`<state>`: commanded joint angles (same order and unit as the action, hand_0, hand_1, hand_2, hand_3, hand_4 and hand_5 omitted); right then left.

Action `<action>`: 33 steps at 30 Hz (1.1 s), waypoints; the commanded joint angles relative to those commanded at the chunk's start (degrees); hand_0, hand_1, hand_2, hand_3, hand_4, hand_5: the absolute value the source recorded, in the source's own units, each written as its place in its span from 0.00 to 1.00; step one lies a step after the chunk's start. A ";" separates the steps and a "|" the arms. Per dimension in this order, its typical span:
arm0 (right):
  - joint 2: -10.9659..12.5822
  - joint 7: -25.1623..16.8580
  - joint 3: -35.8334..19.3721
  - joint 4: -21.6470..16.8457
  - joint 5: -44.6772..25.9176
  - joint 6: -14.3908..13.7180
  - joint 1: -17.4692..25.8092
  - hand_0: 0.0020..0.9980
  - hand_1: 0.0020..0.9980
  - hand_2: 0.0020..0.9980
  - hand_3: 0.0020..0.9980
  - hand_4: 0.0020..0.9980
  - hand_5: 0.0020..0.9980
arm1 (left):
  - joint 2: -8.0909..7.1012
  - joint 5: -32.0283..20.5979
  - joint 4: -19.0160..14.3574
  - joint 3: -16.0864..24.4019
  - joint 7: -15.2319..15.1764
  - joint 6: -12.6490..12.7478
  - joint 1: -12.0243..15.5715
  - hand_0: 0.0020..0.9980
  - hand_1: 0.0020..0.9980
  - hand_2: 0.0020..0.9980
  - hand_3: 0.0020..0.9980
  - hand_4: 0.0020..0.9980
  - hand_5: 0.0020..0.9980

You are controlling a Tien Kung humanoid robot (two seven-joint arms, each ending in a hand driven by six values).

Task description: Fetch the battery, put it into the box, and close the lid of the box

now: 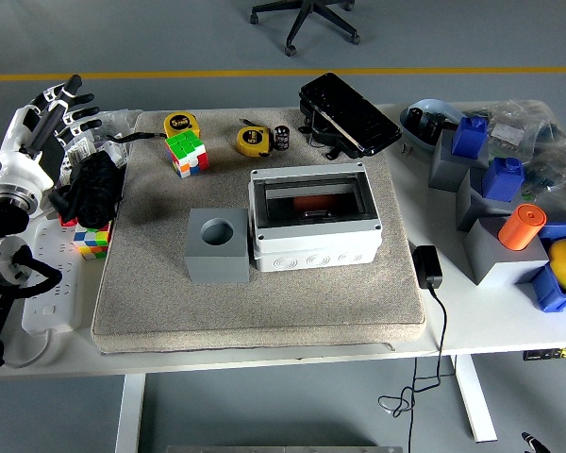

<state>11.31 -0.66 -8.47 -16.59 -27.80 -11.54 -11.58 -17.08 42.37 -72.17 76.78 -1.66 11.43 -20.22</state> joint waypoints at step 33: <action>-0.34 0.13 -0.03 -0.05 -0.07 -0.20 -0.15 0.67 0.65 0.66 0.55 0.87 0.44 | 0.86 0.42 -0.33 0.83 1.27 -0.32 -0.34 0.48 0.55 0.56 0.61 0.95 0.46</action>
<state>10.97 -0.53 -8.51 -16.64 -27.86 -11.75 -11.73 -16.22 42.79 -72.49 77.61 -0.39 11.11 -20.56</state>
